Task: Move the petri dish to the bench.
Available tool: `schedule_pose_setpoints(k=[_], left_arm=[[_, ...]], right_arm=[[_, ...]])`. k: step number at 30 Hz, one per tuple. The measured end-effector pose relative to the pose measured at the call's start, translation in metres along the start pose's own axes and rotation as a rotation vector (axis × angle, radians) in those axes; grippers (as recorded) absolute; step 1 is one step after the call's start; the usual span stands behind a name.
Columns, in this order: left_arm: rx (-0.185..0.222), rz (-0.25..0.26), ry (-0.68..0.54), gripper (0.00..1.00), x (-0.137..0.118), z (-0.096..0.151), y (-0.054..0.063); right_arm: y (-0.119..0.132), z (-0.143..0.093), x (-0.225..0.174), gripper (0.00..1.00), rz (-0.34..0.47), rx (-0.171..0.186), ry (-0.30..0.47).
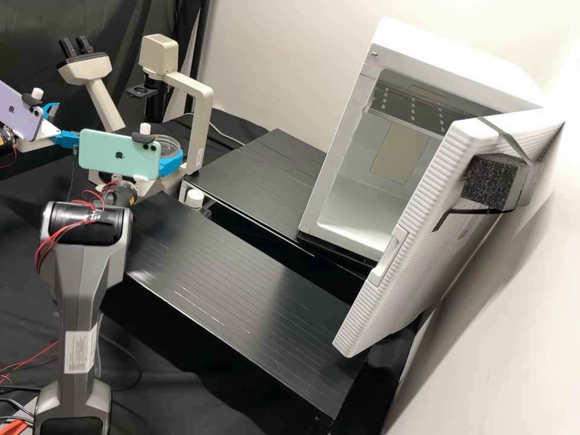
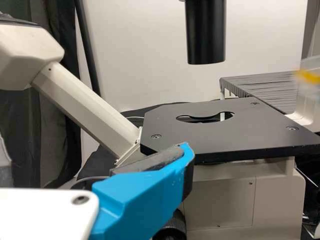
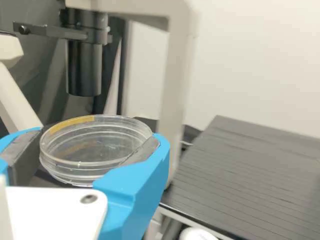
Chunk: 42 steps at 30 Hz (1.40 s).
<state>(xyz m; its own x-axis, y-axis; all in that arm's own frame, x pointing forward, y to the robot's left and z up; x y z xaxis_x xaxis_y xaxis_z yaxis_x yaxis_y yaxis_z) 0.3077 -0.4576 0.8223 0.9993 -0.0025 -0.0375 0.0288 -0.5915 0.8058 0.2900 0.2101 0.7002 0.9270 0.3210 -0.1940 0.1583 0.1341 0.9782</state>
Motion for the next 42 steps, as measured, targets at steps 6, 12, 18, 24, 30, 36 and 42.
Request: schedule_pose_setpoints(k=[6, 12, 18, 24, 30, 36, 42], left_arm=[[0.0, 0.0, 0.0, 1.0, 0.0, 0.0, 0.0], [0.0, 0.0, 0.0, 1.0, 0.0, 0.0, 0.0], [0.0, 0.0, 0.0, 1.0, 0.0, 0.0, 0.0], [0.0, 0.0, 0.0, 1.0, 0.0, 0.0, 0.0], [0.0, 0.0, 0.0, 1.0, 0.0, 0.0, 0.0], [0.0, 0.0, 0.0, 1.0, 0.0, 0.0, 0.0], [0.0, 0.0, 0.0, 1.0, 0.0, 0.0, 0.0]], right_arm=[[0.012, 0.021, -0.049, 0.0, 0.068, -0.04, -0.04], [0.02, 0.057, -0.097, 0.0, 0.119, -0.055, -0.161], [0.032, 0.086, -0.137, 0.0, 0.174, -0.042, -0.291], [0.036, 0.102, -0.158, 0.0, 0.202, -0.053, -0.374], [0.033, 0.117, -0.174, 0.0, 0.185, -0.075, -0.436], [0.037, 0.124, -0.182, 0.0, 0.222, -0.094, -0.462], [0.04, 0.127, -0.185, 1.0, 0.241, -0.082, -0.469]])
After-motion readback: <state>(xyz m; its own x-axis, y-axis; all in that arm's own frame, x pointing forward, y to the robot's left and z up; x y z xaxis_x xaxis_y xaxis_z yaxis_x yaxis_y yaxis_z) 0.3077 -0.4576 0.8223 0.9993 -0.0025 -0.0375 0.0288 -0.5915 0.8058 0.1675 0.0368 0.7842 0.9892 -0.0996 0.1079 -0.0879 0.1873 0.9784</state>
